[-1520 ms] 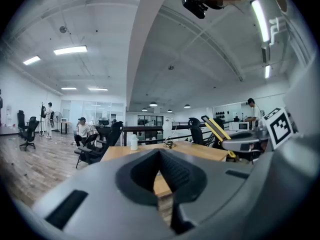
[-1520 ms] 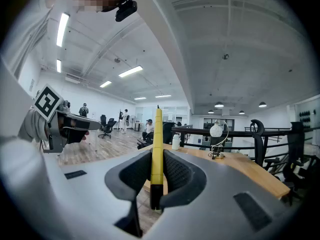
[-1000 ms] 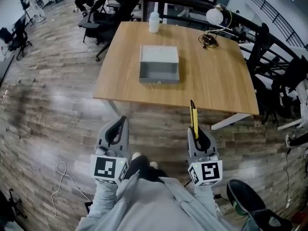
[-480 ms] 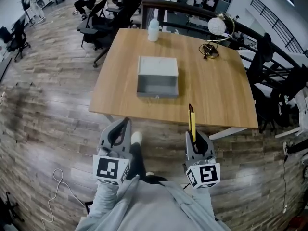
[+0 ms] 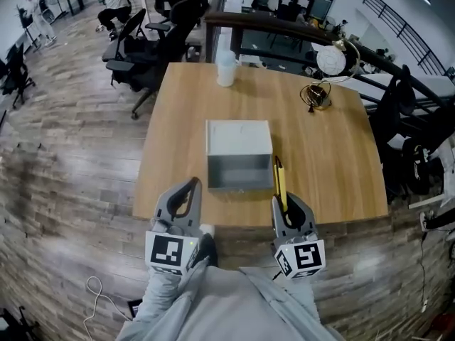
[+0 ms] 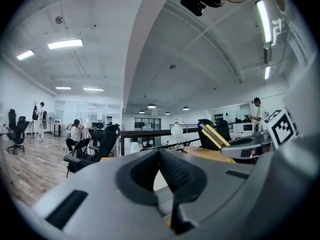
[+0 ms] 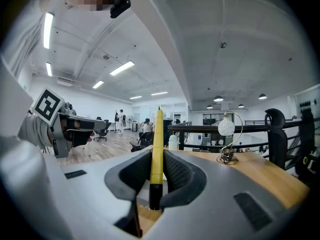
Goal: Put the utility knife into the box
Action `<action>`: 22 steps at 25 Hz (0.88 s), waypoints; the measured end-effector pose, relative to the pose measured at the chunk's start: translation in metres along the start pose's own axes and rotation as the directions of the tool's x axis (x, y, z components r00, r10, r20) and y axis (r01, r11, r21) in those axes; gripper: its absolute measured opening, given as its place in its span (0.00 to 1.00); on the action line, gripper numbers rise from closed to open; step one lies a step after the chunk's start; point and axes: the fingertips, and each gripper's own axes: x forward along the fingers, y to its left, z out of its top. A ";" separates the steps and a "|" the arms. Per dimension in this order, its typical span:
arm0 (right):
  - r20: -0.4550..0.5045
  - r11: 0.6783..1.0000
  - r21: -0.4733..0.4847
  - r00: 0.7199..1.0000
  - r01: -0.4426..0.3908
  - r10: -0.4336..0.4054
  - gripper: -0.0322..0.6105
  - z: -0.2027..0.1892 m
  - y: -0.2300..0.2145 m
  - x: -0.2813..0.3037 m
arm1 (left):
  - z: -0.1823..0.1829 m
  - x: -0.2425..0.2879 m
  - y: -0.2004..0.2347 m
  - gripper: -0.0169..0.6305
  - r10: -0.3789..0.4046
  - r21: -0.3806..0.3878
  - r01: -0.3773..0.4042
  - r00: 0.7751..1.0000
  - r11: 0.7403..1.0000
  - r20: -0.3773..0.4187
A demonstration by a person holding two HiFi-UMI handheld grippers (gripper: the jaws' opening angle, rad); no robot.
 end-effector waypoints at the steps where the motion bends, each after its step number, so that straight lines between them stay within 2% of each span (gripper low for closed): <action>1: -0.004 1.000 0.001 1.000 0.002 -0.002 0.18 0.003 -0.002 0.014 | 0.002 0.011 0.010 0.06 -0.005 -0.002 0.005 1.000 1.000 -0.003; 4: -0.014 1.000 0.001 1.000 0.009 -0.009 0.18 0.009 -0.007 0.055 | 0.008 0.043 0.034 0.06 -0.023 -0.026 0.022 1.000 0.999 -0.020; 11: -0.043 0.999 -0.019 0.998 0.040 -0.041 0.18 0.014 -0.024 0.118 | 0.006 0.098 0.076 0.06 -0.064 -0.008 0.064 0.998 0.998 -0.027; 17: -0.067 0.999 -0.011 0.997 0.033 -0.034 0.18 0.014 -0.040 0.136 | 0.001 0.124 0.074 0.06 -0.104 -0.010 0.103 0.994 0.995 -0.045; 22: -0.075 0.999 0.024 0.997 -0.025 0.027 0.18 0.008 -0.047 0.144 | 0.002 0.136 0.072 0.06 -0.074 -0.007 0.073 0.996 0.997 -0.052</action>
